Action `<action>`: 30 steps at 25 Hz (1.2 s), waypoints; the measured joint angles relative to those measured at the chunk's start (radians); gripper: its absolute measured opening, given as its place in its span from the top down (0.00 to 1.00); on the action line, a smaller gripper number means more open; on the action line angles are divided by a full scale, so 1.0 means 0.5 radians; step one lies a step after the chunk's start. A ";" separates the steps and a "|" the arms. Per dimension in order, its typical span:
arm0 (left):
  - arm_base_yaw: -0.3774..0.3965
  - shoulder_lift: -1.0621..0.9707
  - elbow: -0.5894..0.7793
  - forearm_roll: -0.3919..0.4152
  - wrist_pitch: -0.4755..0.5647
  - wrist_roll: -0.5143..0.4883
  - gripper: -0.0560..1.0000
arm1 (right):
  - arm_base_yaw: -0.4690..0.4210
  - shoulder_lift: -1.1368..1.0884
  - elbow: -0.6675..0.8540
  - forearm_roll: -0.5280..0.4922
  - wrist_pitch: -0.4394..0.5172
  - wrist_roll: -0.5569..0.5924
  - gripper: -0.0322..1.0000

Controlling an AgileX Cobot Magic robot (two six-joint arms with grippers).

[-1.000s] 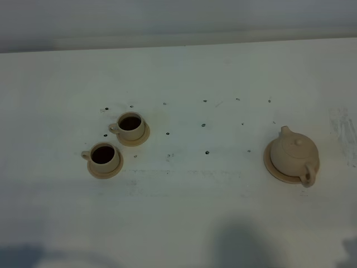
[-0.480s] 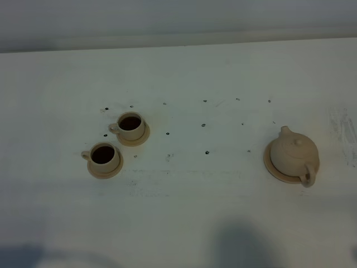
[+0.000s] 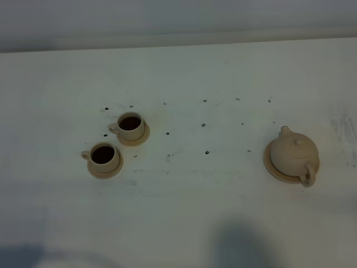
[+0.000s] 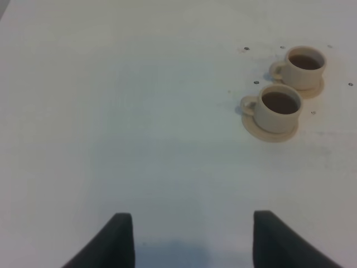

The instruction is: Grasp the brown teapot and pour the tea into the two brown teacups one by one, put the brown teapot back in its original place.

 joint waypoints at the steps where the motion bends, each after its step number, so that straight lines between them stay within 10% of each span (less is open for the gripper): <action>1: 0.000 0.000 0.000 0.000 0.000 0.000 0.50 | 0.000 -0.045 0.000 0.005 0.000 0.000 0.54; 30: 0.000 0.000 0.000 0.000 0.000 0.000 0.50 | -0.003 -0.489 0.000 -0.006 0.001 0.000 0.76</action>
